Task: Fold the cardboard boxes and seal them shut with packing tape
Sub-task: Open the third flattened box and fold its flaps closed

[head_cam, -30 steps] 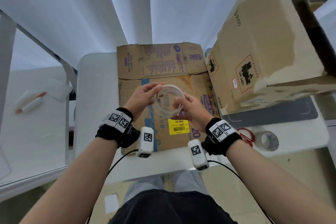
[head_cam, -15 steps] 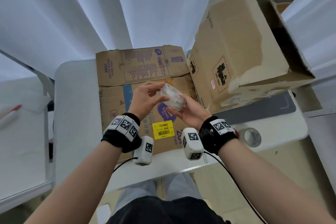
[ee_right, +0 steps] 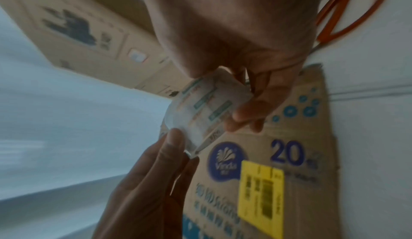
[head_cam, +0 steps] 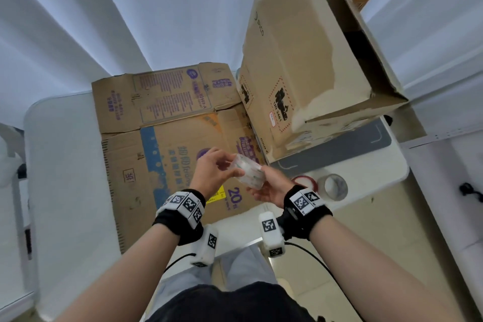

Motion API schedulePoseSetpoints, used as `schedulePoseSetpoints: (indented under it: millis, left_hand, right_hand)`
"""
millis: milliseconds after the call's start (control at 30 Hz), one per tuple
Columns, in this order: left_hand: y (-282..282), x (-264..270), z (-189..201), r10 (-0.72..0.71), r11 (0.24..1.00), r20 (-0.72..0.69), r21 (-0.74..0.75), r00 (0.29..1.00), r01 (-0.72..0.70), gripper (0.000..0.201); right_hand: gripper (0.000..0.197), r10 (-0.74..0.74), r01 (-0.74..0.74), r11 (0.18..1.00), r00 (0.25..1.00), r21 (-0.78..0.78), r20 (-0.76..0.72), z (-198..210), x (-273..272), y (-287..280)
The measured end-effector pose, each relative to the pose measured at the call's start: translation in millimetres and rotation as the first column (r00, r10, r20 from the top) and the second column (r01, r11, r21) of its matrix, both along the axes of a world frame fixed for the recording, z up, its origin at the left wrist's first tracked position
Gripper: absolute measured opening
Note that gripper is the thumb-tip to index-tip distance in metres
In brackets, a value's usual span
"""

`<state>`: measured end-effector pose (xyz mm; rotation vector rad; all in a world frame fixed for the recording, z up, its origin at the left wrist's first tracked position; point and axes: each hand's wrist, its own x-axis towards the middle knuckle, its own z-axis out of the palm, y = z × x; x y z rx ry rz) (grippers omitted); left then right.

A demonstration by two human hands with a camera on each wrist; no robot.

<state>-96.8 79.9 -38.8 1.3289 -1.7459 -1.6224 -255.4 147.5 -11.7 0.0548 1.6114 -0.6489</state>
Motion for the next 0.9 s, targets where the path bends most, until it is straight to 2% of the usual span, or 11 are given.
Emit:
schedulePoseSetpoints:
  millis: [67,167,300,400,500,633,767,900]
  left_hand:
    - [10,-15,-9,-0.047,0.997,0.014,0.063,0.999,0.046,0.030]
    - [28,-42,-23,-0.103,0.986,0.011,0.132,0.995,0.101,0.036]
    - [50,-79,-44,-0.205,0.973,0.073,0.118,0.976,0.196,0.046]
    - [63,-103,-58,-0.273,0.957,0.112,0.128,0.955,0.259,0.051]
    - [70,-123,-68,-0.291,0.950,0.130,0.155,0.948,0.270,0.048]
    - [71,-144,-77,-0.302,0.944,0.169,0.189,0.938,0.270,0.051]
    - [65,-154,-71,-0.333,0.916,0.156,0.286,0.930,0.280,0.052]
    - [63,-153,-80,-0.360,0.887,0.123,0.353,0.925,0.299,0.061]
  right_hand:
    - [0.031,0.068,-0.061,0.994,0.995,0.092,-0.069,-8,-15,16]
    - [0.027,0.063,-0.036,0.986,0.985,0.166,-0.163,-22,-36,38]
    - [0.032,-0.030,0.085,0.982,0.951,0.169,-0.308,-38,-60,59]
    - [0.030,-0.154,0.202,0.976,0.910,0.087,-0.386,-50,-77,68]
    - [0.024,-0.212,0.246,0.969,0.897,0.040,-0.388,-61,-94,75]
    - [0.029,-0.262,0.280,0.960,0.884,-0.010,-0.387,-71,-107,71]
    - [0.029,-0.157,0.183,0.983,0.880,0.016,-0.449,-83,-123,66]
    - [0.025,-0.200,0.200,0.979,0.894,-0.042,-0.401,-83,-122,63]
